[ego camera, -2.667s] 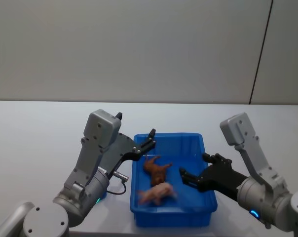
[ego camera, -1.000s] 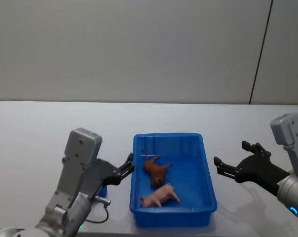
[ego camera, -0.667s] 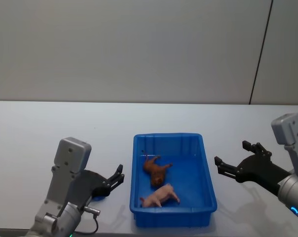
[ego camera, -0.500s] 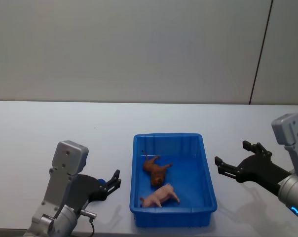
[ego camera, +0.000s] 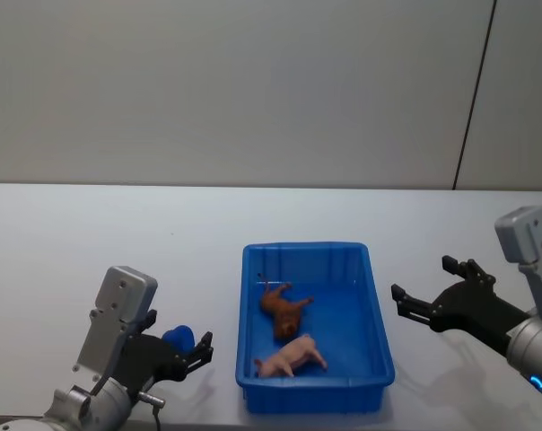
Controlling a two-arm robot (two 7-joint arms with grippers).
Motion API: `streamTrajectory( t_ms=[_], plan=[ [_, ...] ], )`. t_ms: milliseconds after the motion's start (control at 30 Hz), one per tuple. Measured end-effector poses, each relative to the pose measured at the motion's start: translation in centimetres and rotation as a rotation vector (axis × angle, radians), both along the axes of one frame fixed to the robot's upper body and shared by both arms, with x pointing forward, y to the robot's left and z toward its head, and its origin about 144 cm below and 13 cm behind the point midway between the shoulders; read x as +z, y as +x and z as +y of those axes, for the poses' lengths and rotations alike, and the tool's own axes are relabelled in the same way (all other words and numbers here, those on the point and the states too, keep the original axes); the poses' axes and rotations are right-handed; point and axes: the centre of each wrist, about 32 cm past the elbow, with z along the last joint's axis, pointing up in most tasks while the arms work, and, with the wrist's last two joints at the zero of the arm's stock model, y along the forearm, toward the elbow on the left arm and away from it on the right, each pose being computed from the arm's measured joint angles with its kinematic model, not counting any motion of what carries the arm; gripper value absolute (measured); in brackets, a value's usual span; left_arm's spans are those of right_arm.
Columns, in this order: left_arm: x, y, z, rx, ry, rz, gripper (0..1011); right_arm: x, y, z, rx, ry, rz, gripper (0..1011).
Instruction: Pick up the two dolls from the table and place them into the box.
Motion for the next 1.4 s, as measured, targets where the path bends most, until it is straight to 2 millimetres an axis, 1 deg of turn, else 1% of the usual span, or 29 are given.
streamTrajectory(
  t_ms=[267, 667, 800, 833, 867, 933, 967, 1000, 1100, 1233, 1400],
  plan=[
    [-1.2, 1.3, 1.0, -0.021, 0.004, 0.045, 1001, 0.0, 0.0, 0.0, 0.0, 0.0, 0.0, 1001],
    [-2.2, 2.8, 2.2, -0.038, 0.01, 0.065, 993, 0.0, 0.0, 0.0, 0.0, 0.0, 0.0, 1001],
    [-2.4, 3.1, 2.5, -0.039, 0.013, 0.067, 919, 0.0, 0.0, 0.0, 0.0, 0.0, 0.0, 1001],
    [-2.5, 3.3, 2.7, -0.041, 0.014, 0.07, 870, 0.0, 0.0, 0.0, 0.0, 0.0, 0.0, 1001],
    [-2.5, 3.3, 2.7, -0.042, 0.014, 0.07, 870, 0.0, 0.0, 0.0, 0.0, 0.0, 0.0, 1001],
    [-2.7, 3.5, 2.9, -0.043, 0.013, 0.075, 814, 0.0, 0.0, 0.0, 0.0, 0.0, 0.0, 1001],
    [-2.7, 3.6, 2.9, -0.044, 0.012, 0.076, 764, 0.0, 0.0, 0.0, 0.0, 0.0, 0.0, 1001],
    [-2.8, 3.6, 2.9, -0.044, 0.012, 0.077, 745, 0.0, 0.0, 0.0, 0.0, 0.0, 0.0, 1001],
    [-2.9, 3.8, 3.1, -0.045, 0.009, 0.082, 647, 0.0, 0.0, 0.0, 0.0, 0.0, 0.0, 1001],
    [-3.0, 4.1, 3.2, -0.048, 0.004, 0.086, 579, 0.0, 0.0, 0.0, 0.0, 0.0, 0.0, 1001],
    [-2.8, 4.4, 3.3, -0.05, 0.004, 0.09, 535, 0.0, 0.0, 0.0, 0.0, 0.0, 0.0, 1001]
  ],
)
